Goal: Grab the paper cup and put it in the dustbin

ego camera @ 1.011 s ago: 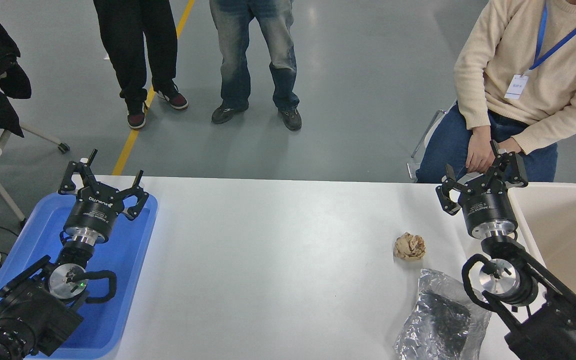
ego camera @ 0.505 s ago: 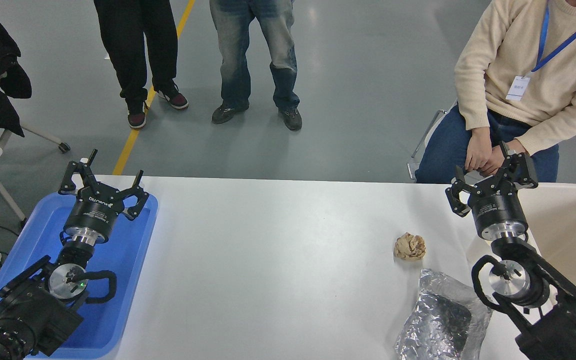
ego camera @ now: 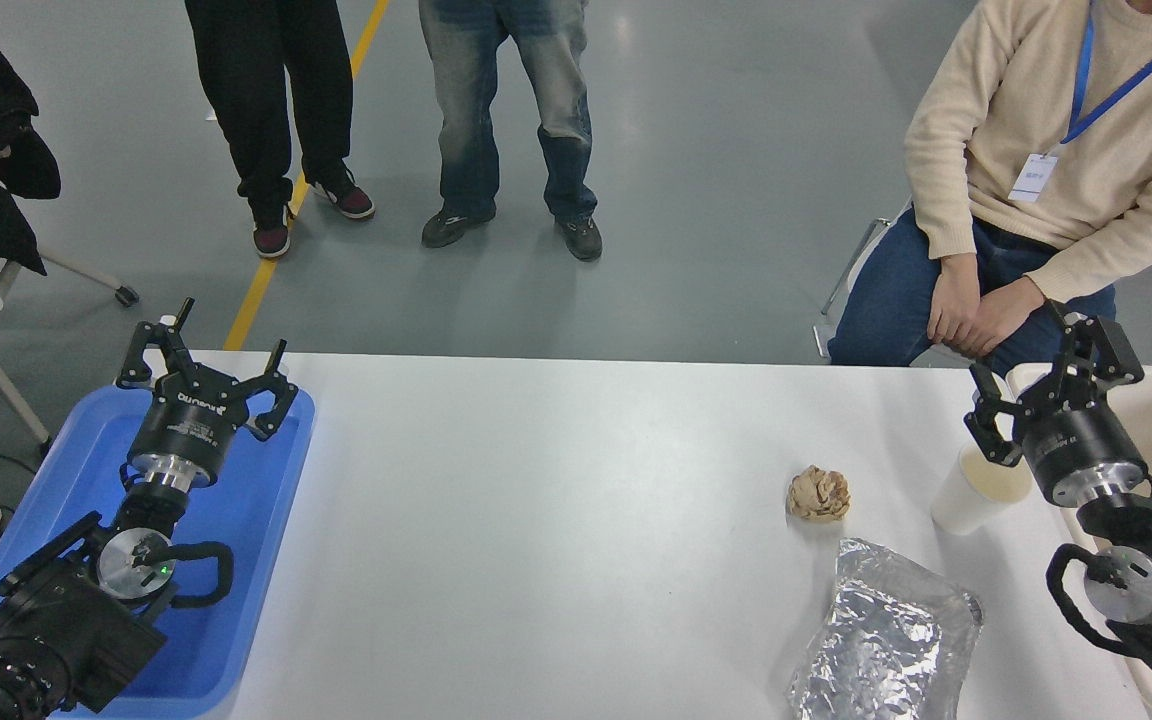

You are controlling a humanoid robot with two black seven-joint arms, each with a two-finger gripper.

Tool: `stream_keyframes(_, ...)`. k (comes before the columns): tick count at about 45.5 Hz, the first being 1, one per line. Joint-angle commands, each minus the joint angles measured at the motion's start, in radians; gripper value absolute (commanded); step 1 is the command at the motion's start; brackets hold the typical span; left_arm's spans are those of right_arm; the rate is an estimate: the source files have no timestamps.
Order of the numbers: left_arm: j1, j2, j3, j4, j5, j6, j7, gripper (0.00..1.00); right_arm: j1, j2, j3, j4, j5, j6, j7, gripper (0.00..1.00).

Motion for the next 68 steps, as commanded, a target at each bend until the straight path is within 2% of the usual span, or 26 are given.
stream_keyframes(1,-0.001,-0.001,0.000,0.000,0.001,0.000,0.001,1.00,0.394,-0.155,-0.644,0.008,0.010,0.014,0.001,1.00)
stream_keyframes(12,-0.001,-0.001,0.000,0.000,0.001,0.000,0.003,1.00,0.830,-0.147,-1.238,0.022,0.005,0.103,0.001,1.00)
stream_keyframes(20,-0.001,-0.001,0.000,-0.002,0.001,0.000,0.003,1.00,1.072,-0.101,-1.522,0.074,0.007,0.230,0.001,1.00)
stream_keyframes(31,-0.001,-0.001,-0.002,-0.002,0.001,0.000,0.005,1.00,1.482,0.120,-2.000,0.194,-0.001,0.416,-0.004,1.00)
stream_keyframes(40,-0.002,-0.001,0.000,-0.002,0.001,0.000,0.003,1.00,1.672,0.253,-2.160,0.287,-0.022,0.557,-0.009,1.00)
stream_keyframes(47,-0.002,-0.001,0.000,-0.002,0.001,0.000,0.003,1.00,1.796,0.315,-2.169,0.320,-0.191,0.729,-0.012,1.00)
stream_keyframes(51,-0.001,-0.001,0.000,0.000,0.001,0.000,0.003,1.00,1.848,0.319,-2.159,0.316,-0.269,0.729,-0.018,1.00)
stream_keyframes(55,-0.001,0.001,0.000,0.000,0.001,0.000,0.003,1.00,1.895,0.325,-2.137,0.315,-0.314,0.729,-0.061,1.00)
stream_keyframes(62,-0.001,0.001,0.000,0.000,0.001,0.000,0.003,1.00,1.950,0.325,-2.126,0.315,-0.318,0.729,-0.186,1.00)
stream_keyframes(68,-0.001,0.001,0.000,0.000,0.001,0.000,0.003,1.00,1.985,0.331,-2.114,0.315,-0.317,0.729,-0.205,1.00)
